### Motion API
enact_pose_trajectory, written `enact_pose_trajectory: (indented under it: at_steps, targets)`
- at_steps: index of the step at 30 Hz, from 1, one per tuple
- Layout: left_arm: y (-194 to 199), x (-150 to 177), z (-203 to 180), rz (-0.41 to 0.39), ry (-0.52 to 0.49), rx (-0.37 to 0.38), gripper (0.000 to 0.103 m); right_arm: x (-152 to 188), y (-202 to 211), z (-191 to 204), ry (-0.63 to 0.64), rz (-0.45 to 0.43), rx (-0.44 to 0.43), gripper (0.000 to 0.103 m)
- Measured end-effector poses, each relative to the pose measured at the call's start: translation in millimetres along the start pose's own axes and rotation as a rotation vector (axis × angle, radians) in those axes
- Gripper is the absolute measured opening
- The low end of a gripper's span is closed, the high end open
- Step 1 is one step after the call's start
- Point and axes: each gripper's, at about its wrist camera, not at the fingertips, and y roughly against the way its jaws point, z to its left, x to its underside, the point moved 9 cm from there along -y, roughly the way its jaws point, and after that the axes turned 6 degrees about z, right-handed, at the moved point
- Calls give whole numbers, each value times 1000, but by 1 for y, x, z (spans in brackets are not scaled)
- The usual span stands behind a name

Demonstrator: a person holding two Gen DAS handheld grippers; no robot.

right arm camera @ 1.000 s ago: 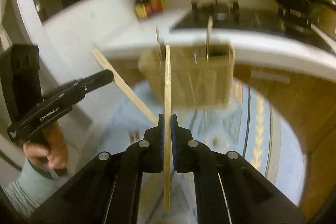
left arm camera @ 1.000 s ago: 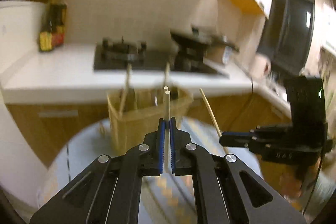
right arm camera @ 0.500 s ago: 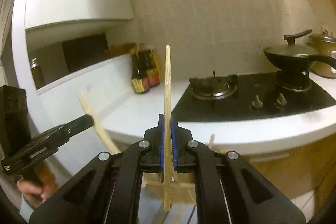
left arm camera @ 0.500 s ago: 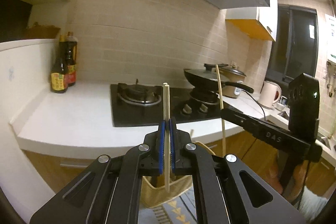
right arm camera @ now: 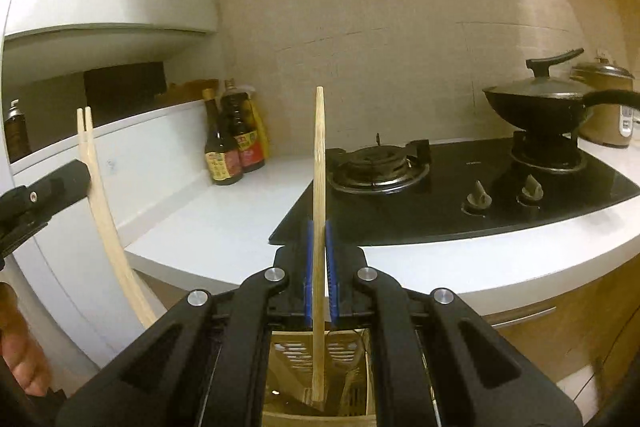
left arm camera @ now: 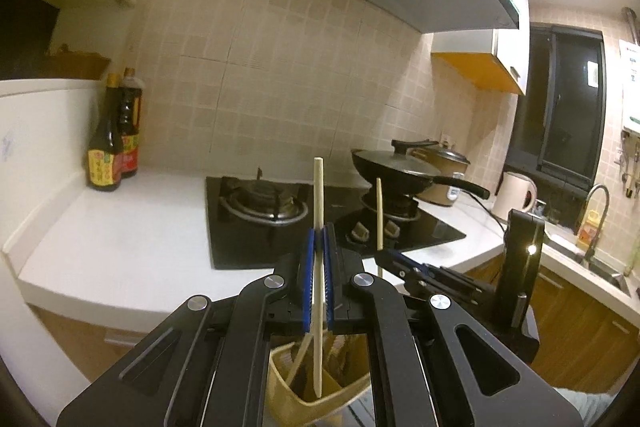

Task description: Organize utensils

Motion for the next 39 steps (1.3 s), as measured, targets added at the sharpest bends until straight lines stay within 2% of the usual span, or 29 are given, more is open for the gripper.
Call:
enact_pose_trajectory:
  at_steps: [3, 5, 10, 15, 19, 22, 24, 26, 28, 30, 31, 33, 36, 39]
  targets:
    - [-9, 10, 2, -20, -13, -29, 2, 5, -2, -3, -5, -20, 4, 4]
    - [-11, 19, 1, -49, -6, -13, 2, 9, -3, -5, -8, -36, 9, 4]
    - [-17, 35, 5, -83, -1, -39, 2, 19, -3, -4, 7, -67, 23, 4]
    - [-19, 52, 4, -70, -7, -24, 3, 30, 5, -6, 0, -100, 21, 5]
    - [-19, 64, 3, -26, 10, 19, 5, 46, 12, -5, -4, -48, -15, 8]
    - [-14, 74, 0, 1, 12, 31, 25, 59, 21, -1, 8, -4, -39, 18]
    - [-6, 80, -3, 17, 12, 37, 47, 71, 34, 2, 16, 20, -47, 31]
    - [5, 88, -6, 33, 18, 46, 52, 83, 50, 3, 20, 32, -44, 57]
    - [14, 97, -9, 48, 31, 51, 54, 94, 66, 6, 23, 42, -46, 58]
    - [25, 106, -12, 50, 43, 43, 63, 108, 81, 8, 32, 65, -39, 58]
    - [30, 111, -14, 49, 49, 34, 64, 116, 90, 9, 37, 76, -32, 58]
    - [40, 123, -19, 54, 51, 9, 66, 126, 101, 9, 46, 86, -15, 59]
    - [48, 138, -25, 57, 37, -50, 67, 138, 119, 4, 49, 77, 23, 68]
    - [55, 152, -28, 41, 57, -111, 74, 149, 133, -6, 43, 69, 66, 71]
